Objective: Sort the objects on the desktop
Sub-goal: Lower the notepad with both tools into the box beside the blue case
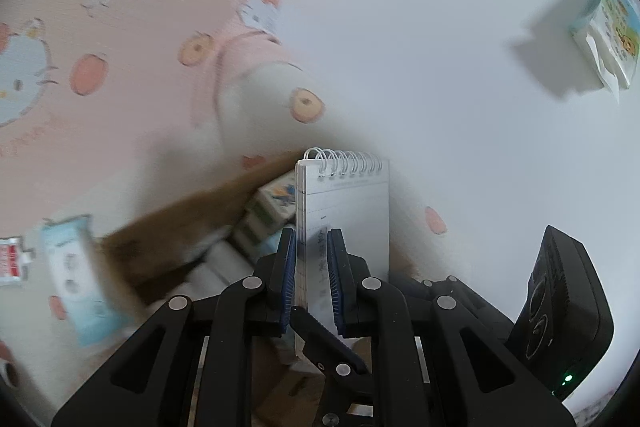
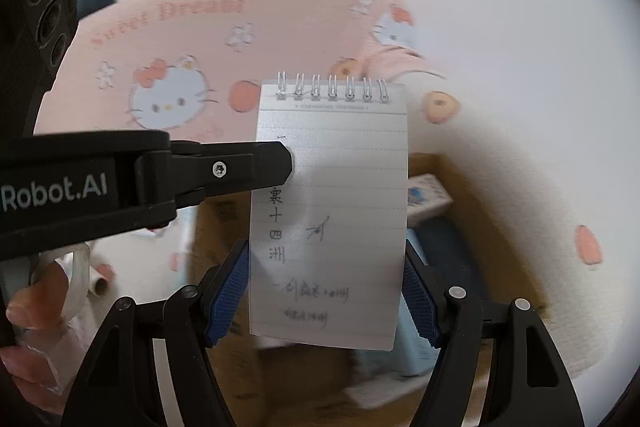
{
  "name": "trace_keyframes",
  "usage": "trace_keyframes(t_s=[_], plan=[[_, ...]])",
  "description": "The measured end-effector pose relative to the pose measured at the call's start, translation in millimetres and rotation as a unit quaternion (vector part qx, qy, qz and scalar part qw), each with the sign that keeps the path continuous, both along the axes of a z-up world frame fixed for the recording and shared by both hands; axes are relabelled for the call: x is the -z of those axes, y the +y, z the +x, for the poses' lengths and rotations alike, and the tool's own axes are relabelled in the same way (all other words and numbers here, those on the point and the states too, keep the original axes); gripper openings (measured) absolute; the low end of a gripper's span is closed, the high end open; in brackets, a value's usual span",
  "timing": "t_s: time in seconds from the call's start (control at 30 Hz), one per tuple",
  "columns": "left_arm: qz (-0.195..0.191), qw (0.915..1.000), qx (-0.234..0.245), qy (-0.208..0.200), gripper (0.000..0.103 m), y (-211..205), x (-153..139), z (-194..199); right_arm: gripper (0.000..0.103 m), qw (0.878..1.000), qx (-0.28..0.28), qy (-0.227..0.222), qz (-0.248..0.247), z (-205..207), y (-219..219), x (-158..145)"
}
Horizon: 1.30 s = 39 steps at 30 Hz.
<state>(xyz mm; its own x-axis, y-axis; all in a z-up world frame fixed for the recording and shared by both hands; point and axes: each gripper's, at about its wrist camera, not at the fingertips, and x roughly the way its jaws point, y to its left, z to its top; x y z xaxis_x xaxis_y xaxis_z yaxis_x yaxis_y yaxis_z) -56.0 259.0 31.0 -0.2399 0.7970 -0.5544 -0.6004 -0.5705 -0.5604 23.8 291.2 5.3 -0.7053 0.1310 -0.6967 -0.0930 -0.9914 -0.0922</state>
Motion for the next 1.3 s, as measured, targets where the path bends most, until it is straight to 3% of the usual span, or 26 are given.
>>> trace_keyframes(t_s=[0.27,0.53,0.67,0.8,1.07,1.3], plan=[[0.001,0.9997,0.023,-0.011,0.017,50.6,3.6,9.9,0.070,1.000,0.021,-0.008,-0.005,9.5,53.2,3.0],[-0.001,0.9997,0.013,-0.018,0.017,76.7,9.1,0.1,0.070,0.999,-0.025,-0.026,-0.032,-3.0,100.2,4.3],[-0.006,0.9991,0.012,-0.041,0.017,86.3,17.8,-10.3,0.070,0.998,-0.046,-0.039,-0.009,-10.4,107.0,9.8],[-0.017,0.9967,0.014,-0.078,0.017,94.3,37.9,-18.4,0.070,0.995,-0.057,-0.080,-0.031,-22.3,120.2,25.2],[-0.036,0.9882,0.019,-0.147,0.017,103.8,78.5,-27.4,0.070,0.985,-0.071,-0.154,-0.015,-31.8,125.2,59.7],[-0.052,0.9836,0.025,-0.171,0.017,112.1,95.9,-27.9,0.070,0.977,-0.079,-0.197,0.017,-36.7,125.5,76.0]])
